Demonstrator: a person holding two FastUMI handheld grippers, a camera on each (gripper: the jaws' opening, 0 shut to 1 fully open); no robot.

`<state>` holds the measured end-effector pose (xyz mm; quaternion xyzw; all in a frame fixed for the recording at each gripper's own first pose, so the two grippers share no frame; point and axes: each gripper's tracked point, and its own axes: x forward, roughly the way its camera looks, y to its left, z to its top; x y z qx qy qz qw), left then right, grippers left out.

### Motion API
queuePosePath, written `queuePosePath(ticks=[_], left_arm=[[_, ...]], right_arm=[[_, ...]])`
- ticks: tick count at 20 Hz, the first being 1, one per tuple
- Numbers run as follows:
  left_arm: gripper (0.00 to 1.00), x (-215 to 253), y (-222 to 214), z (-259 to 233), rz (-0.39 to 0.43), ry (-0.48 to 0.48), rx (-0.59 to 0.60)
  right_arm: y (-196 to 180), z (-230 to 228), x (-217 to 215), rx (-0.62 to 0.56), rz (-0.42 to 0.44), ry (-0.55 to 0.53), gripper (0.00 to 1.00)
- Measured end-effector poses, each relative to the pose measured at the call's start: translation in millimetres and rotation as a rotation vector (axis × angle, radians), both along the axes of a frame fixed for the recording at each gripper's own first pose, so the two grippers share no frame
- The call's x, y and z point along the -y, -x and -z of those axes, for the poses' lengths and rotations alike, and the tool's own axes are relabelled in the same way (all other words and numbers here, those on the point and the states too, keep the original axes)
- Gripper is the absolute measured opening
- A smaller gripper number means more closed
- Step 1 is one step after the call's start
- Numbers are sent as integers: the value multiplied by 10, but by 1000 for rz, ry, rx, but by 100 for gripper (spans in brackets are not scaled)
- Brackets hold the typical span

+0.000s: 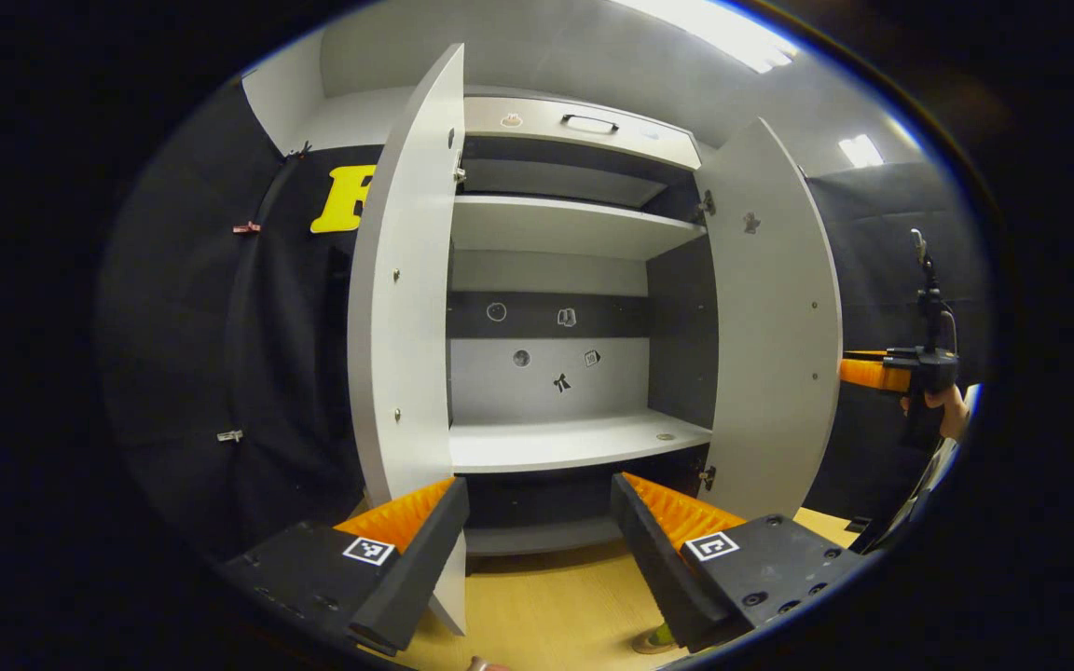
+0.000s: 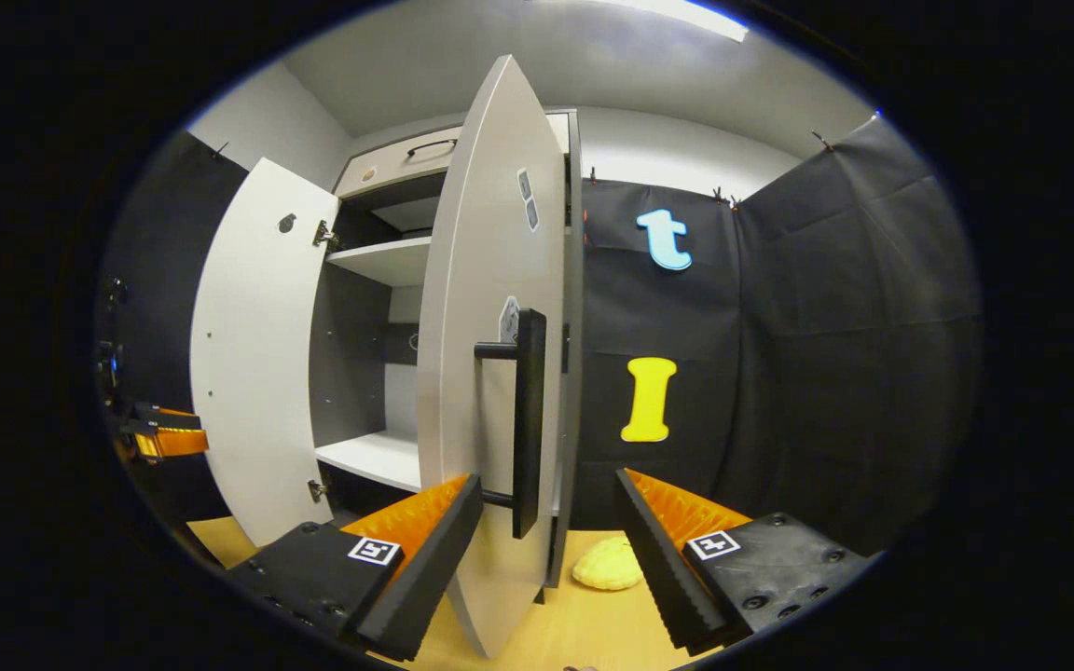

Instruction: Grasp the bottle in the cabinet with the left hand and place it on the coaster, then close the right door with the right hand and the left door with the left hand.

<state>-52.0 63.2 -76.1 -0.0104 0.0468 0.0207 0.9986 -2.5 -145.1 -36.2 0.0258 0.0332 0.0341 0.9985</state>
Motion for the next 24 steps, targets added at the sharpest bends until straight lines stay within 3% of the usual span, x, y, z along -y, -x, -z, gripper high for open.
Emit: queuePosePath(ticks=[6, 14, 19, 24], left_arm=[[97, -30, 45, 39, -14, 63, -5], [97, -528, 331, 40, -98, 8, -39], [97, -1131, 503, -53, -185, -56, -32], [97, -1549, 427, -243, -196, -80, 11]], right_arm=[[-220, 59, -408, 7, -63, 19, 96], [-499, 156, -1068, -23, -159, 5, 96], [-446, 118, -1198, -10, -145, 9, 98], [-358, 171, -1138, -24, -67, 28, 98]])
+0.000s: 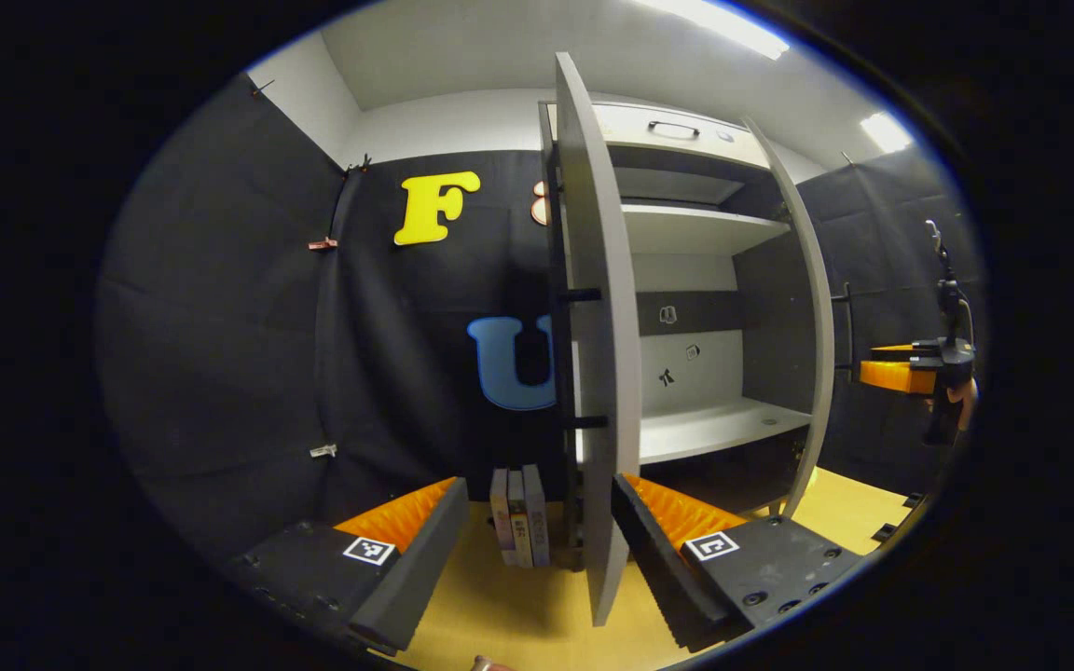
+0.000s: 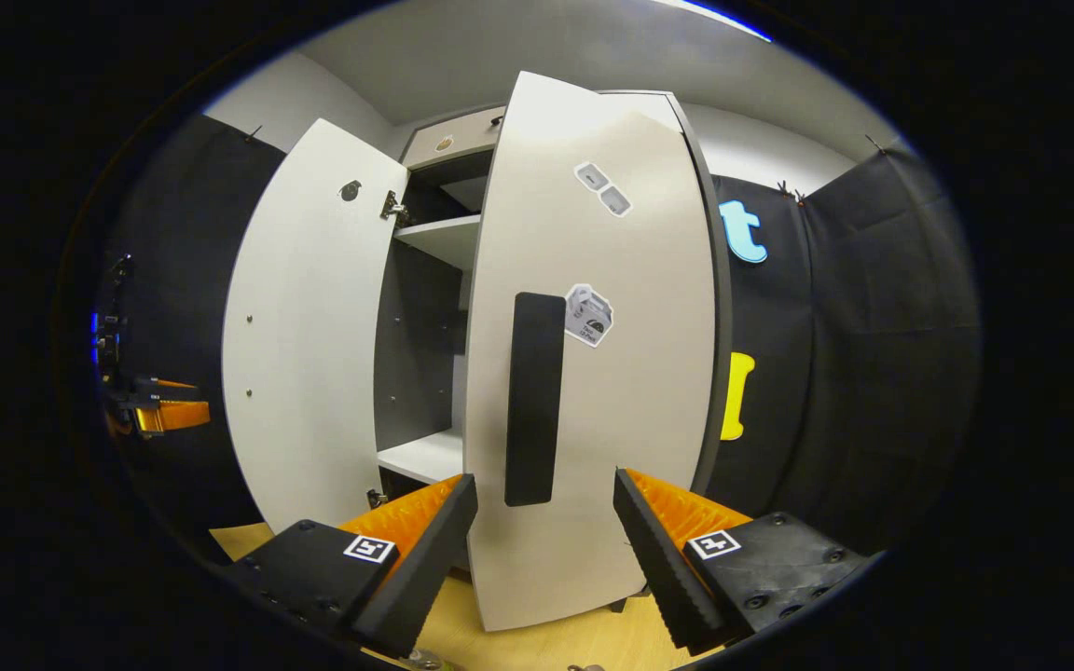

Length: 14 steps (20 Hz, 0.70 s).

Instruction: Grasp the bottle in the cabinet with the left hand and place it on the coaster, then close the right door with the right hand and the left door with the left hand.

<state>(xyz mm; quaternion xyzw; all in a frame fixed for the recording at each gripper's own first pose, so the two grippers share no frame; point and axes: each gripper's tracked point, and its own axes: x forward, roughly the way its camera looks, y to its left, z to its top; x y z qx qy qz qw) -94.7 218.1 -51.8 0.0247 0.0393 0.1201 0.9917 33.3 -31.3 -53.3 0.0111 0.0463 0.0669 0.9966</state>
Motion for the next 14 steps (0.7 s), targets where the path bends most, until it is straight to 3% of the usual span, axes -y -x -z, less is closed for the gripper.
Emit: queuePosePath(ticks=[8, 14], left_arm=[[97, 14, -382, -134, 159, 21, 47], [92, 93, -422, -118, 230, 26, 42]], right_arm=[[167, 144, 191, -35, 151, 1, 98], [264, 225, 354, -63, 235, -22, 98]])
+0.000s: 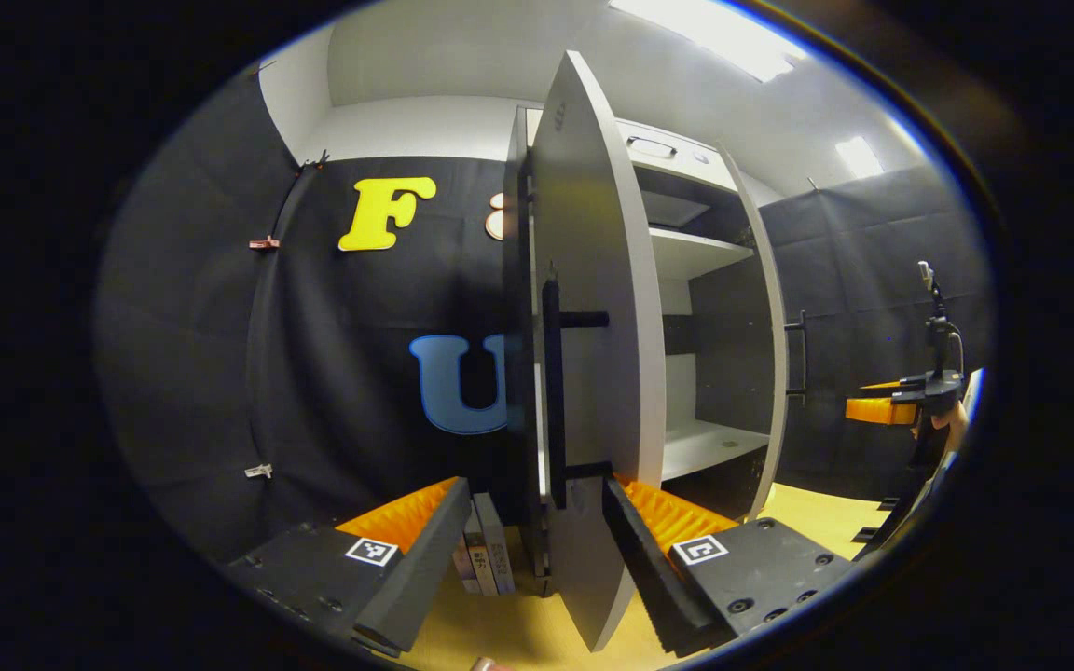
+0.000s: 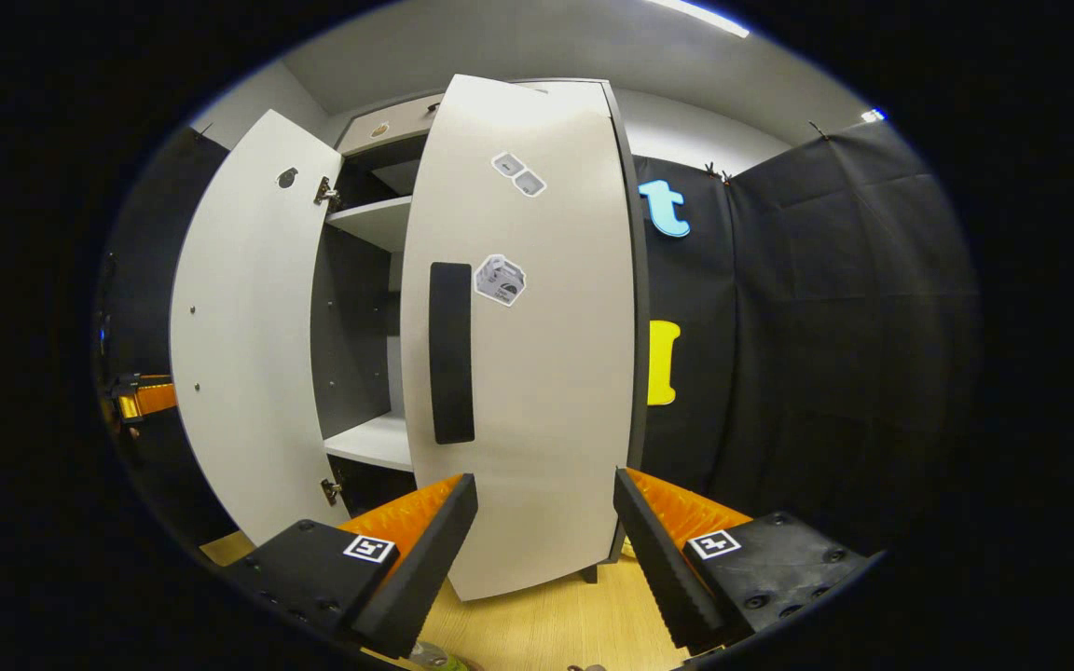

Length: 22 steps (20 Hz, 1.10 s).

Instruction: Grasp the bottle in the cabinet with the left hand and place it on the coaster, then close the right door with the right hand and the left door with the left hand.

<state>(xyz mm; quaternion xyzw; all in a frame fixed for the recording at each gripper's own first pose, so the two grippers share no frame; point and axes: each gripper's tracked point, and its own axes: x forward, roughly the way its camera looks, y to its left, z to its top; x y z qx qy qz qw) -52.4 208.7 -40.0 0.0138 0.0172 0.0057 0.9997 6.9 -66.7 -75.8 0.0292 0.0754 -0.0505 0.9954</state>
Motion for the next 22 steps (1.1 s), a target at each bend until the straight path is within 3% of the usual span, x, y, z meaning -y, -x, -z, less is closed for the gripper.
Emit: queuePosePath(ticks=[11, 16, 22], left_arm=[[90, 499, -177, 60, 88, 38, -5], [90, 772, -372, 94, 99, 33, -14], [90, 1054, -530, 221, 114, 55, -28]], right_arm=[[6, -108, 216, 21, 4, 41, 98], [49, -111, 339, 20, -1, 92, 98], [8, -107, 436, 21, -22, 72, 98]])
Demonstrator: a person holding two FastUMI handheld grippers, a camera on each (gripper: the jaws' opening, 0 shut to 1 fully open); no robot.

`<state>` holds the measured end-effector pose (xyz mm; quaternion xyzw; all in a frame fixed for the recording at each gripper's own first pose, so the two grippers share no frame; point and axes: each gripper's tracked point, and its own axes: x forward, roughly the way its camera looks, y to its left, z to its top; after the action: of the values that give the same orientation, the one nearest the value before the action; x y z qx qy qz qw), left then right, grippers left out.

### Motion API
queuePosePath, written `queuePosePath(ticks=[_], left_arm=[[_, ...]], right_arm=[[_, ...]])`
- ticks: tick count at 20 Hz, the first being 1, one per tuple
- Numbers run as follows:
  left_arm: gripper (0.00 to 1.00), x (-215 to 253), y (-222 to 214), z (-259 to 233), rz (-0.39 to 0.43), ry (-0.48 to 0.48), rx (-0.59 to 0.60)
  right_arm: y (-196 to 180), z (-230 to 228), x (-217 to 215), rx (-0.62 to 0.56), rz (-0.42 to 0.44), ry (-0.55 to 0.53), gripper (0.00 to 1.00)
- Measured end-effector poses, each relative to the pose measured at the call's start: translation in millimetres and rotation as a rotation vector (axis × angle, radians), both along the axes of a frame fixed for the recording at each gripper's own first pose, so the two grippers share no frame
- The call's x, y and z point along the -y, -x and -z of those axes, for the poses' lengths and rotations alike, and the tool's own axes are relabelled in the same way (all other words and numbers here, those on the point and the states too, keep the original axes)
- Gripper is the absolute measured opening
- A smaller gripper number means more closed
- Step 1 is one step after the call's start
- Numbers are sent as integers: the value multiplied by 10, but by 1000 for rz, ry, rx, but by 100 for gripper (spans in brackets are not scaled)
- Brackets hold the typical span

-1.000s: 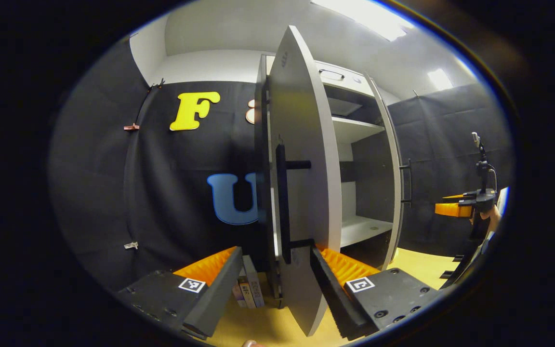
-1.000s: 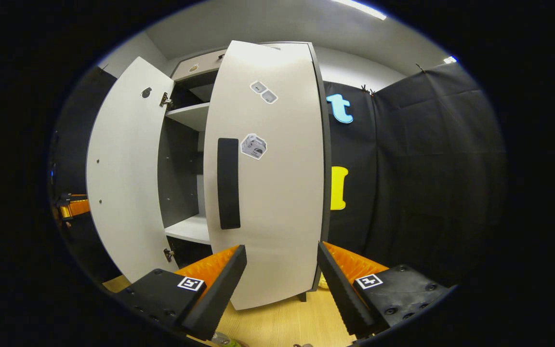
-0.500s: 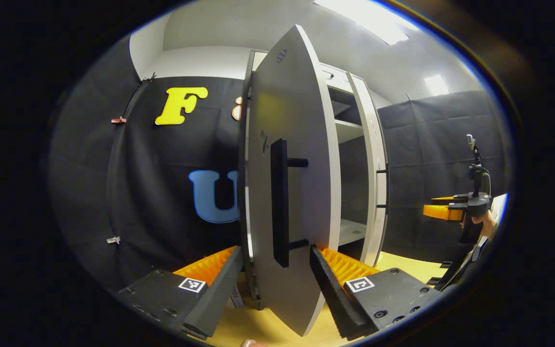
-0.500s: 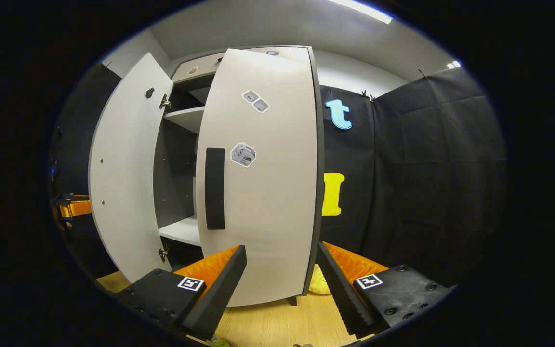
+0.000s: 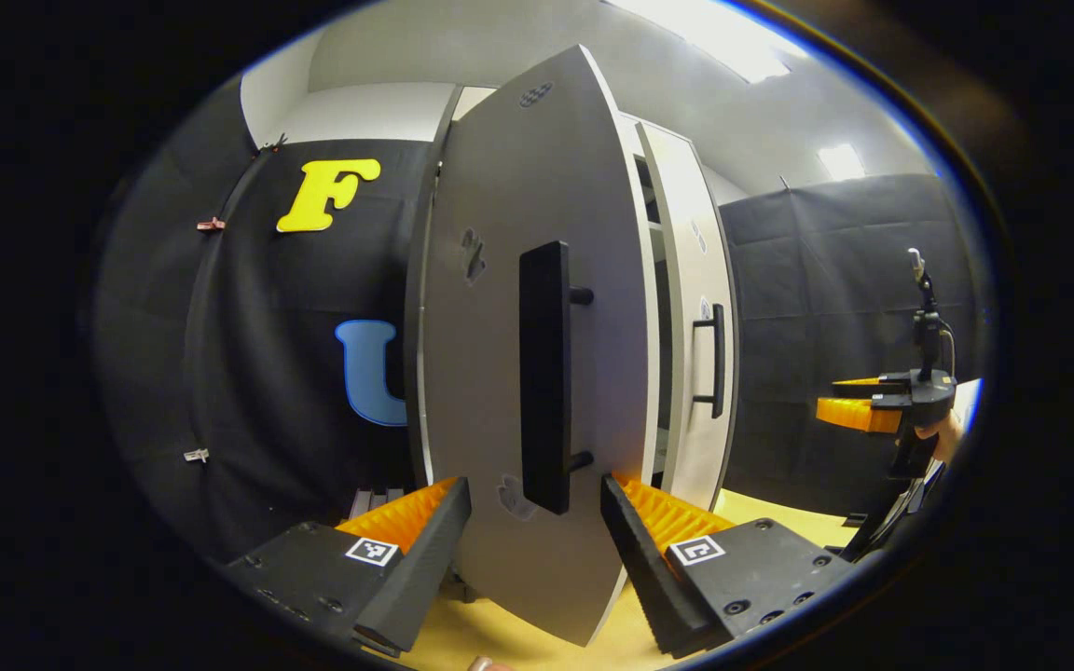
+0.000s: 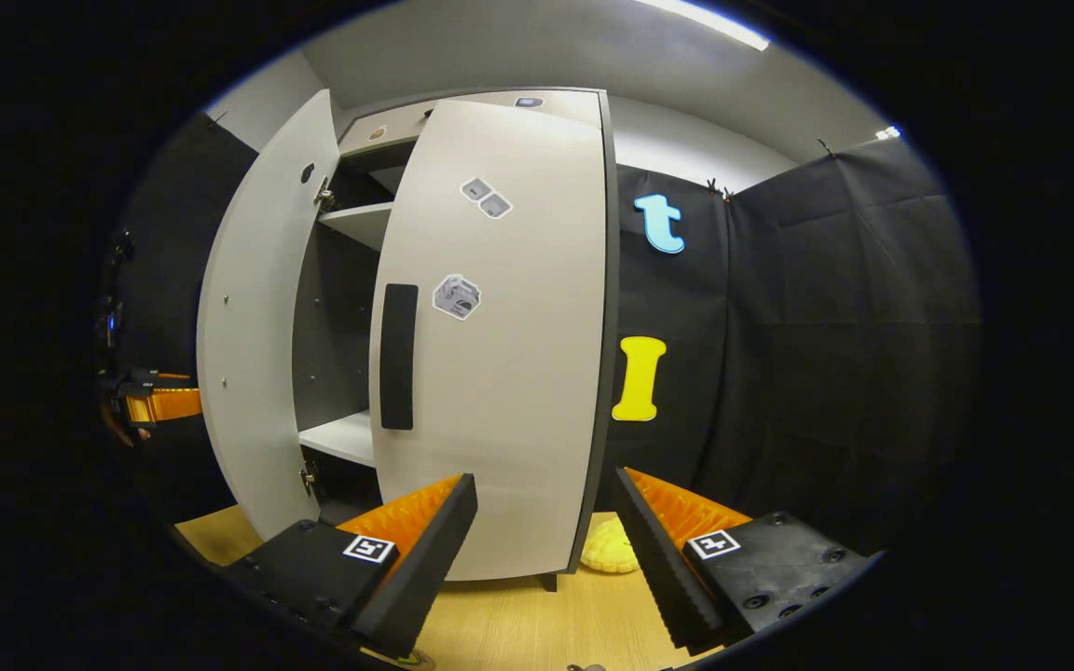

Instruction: Grasp the bottle in the cabinet with the left hand and place it on the coaster, then close the right door with the right hand and the left door with the left hand.

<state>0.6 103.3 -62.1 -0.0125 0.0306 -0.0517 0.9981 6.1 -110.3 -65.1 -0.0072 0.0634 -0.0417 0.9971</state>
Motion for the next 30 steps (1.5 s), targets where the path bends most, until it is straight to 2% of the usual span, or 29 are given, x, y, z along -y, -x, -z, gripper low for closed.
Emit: queuePosePath(ticks=[3, 8, 11, 13, 22, 30], left_arm=[[90, 129, -111, 22, 11, 42, -6], [97, 509, -276, 112, 36, 3, -22], [92, 620, -280, 139, 43, 14, -36], [93, 634, -262, 147, 33, 12, -45], [93, 691, -29, 97, -107, -28, -39], [94, 803, 314, 55, -224, -8, -32]], right_arm=[[14, 32, 100, -12, 0, 14, 98], [77, 3, 221, -6, 6, 6, 98], [89, 48, 304, -20, 1, 24, 98], [126, 57, 339, -21, -1, 10, 98], [41, 9, 350, 28, -33, -48, 98], [-1, 89, 266, 18, -135, -66, 97]])
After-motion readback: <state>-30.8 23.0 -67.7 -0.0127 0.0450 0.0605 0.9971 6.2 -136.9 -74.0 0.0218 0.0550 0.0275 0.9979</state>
